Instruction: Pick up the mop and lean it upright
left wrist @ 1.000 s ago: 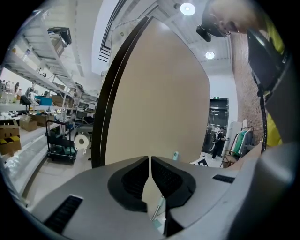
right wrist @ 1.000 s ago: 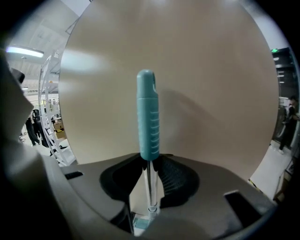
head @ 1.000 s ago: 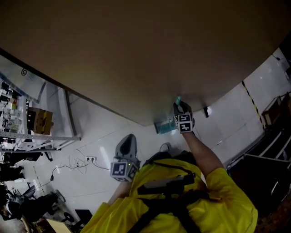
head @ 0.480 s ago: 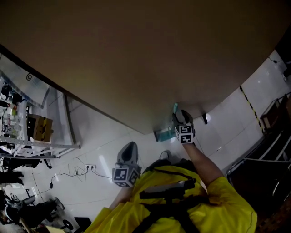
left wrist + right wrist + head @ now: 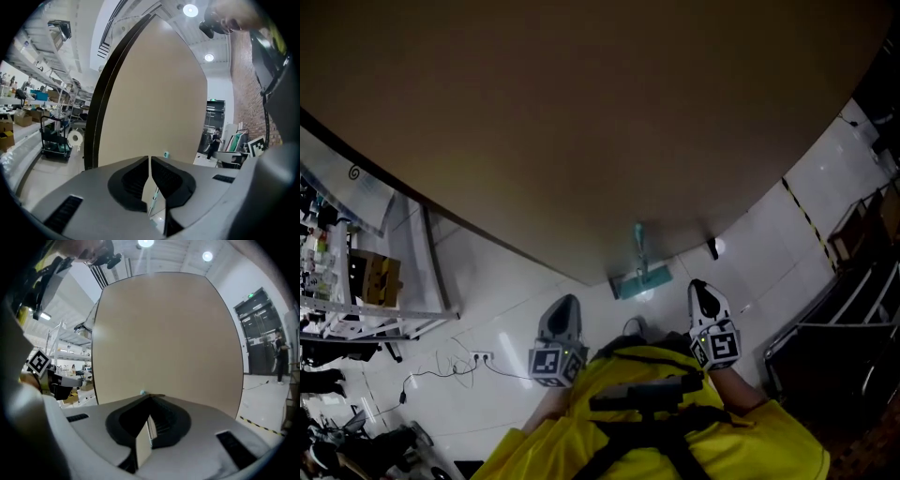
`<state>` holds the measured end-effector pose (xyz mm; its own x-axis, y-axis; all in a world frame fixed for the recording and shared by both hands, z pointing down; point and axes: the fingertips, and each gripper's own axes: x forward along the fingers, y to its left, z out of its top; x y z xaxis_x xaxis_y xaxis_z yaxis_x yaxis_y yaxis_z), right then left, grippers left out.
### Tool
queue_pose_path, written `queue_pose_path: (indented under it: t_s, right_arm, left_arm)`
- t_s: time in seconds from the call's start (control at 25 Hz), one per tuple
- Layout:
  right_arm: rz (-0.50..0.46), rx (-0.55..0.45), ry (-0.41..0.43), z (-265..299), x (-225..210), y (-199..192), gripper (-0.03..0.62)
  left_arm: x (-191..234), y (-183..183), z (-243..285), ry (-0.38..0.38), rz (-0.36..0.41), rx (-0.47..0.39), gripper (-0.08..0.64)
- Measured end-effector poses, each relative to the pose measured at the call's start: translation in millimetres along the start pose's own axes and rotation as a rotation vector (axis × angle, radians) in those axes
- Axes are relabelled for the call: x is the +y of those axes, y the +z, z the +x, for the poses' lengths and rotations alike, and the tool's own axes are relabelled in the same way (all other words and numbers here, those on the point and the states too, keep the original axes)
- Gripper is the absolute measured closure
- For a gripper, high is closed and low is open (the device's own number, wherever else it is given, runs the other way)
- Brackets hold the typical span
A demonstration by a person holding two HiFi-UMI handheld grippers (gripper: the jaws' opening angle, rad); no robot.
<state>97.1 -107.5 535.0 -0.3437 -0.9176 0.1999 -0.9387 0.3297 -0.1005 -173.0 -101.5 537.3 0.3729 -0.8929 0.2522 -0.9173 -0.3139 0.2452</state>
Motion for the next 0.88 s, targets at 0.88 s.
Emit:
queue_pose_path:
  t_s: [0.88]
  right_arm:
    - [0.014,-0.059,-0.055,-35,-6,24,0.586]
  left_arm:
    - [-22,7,20,-0.075,0.049,-0.004,0.535]
